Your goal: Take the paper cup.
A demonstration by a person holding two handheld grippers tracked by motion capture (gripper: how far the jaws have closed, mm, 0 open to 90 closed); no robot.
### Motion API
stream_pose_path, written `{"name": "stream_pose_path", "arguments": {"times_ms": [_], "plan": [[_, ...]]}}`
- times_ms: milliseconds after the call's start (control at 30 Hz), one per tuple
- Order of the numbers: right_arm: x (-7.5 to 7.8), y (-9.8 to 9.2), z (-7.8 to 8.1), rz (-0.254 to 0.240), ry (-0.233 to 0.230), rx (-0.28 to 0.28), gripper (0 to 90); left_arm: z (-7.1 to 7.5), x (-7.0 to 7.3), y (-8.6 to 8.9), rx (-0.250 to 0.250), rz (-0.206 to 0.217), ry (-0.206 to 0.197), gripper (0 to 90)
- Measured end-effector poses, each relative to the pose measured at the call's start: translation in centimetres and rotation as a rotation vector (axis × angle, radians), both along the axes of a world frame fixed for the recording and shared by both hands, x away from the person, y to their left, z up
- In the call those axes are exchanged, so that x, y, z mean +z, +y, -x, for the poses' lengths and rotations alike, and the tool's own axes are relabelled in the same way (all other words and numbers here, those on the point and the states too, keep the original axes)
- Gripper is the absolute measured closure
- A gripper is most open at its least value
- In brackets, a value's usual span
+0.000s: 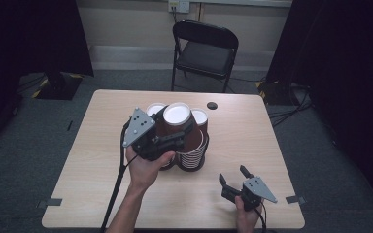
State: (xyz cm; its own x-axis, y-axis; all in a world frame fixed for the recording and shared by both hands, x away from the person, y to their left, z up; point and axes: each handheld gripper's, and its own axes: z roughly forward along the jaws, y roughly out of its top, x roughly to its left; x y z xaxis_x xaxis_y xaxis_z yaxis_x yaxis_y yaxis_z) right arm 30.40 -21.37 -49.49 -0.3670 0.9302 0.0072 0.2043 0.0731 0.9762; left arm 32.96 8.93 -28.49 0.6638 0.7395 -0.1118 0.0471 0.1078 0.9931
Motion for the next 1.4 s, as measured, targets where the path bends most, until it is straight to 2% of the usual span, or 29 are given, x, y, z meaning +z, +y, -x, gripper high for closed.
{"name": "stream_pose_path", "arguments": {"times_ms": [367, 433, 600, 667, 733, 867, 1000, 1100, 1167, 1400], "plan": [[0.0, 0.0, 0.0, -0.002, -0.001, 0.002, 15.6, 1.5, -1.7, 0.2, -0.021, 0.011, 0.03, 22.9], [0.0, 0.0, 0.0, -0.001, -0.002, 0.002, 15.6, 1.7, -2.0, 0.4, -0.026, 0.0, 0.037, 22.9], [0.0, 0.0, 0.1, -0.001, -0.008, 0.004, 15.8, 1.7, -3.1, 0.8, -0.035, 0.005, 0.065, 22.9], [0.0, 0.0, 0.1, -0.003, -0.006, 0.022, 15.8, 1.7, -3.7, 0.9, -0.034, 0.004, 0.075, 22.9], [0.0, 0.1, 0.1, 0.004, -0.006, 0.03, 15.8, 1.7, -4.0, 1.0, -0.029, 0.016, 0.088, 22.9], [0.0, 0.3, 0.2, 0.019, -0.008, 0.036, 14.1, 1.8, -5.3, 0.8, -0.039, 0.002, 0.11, 22.9], [0.0, 0.6, 0.3, 0.033, 0.0, 0.05, 14.3, 1.7, -6.4, 0.7, -0.051, 0.021, 0.13, 22.9], [0.1, 1.0, 0.6, 0.032, 0.027, 0.082, 15.4, 1.4, -7.3, 0.8, -0.062, 0.032, 0.163, 23.0], [0.0, 1.3, 1.1, 0.028, 0.008, 0.129, 15.1, 1.2, -7.9, 0.9, -0.067, 0.039, 0.183, 22.9], [0.0, 3.6, 2.0, 0.052, -0.003, 0.224, 18.7, 1.0, -9.6, 1.5, -0.074, 0.091, 0.248, 23.0]]}}
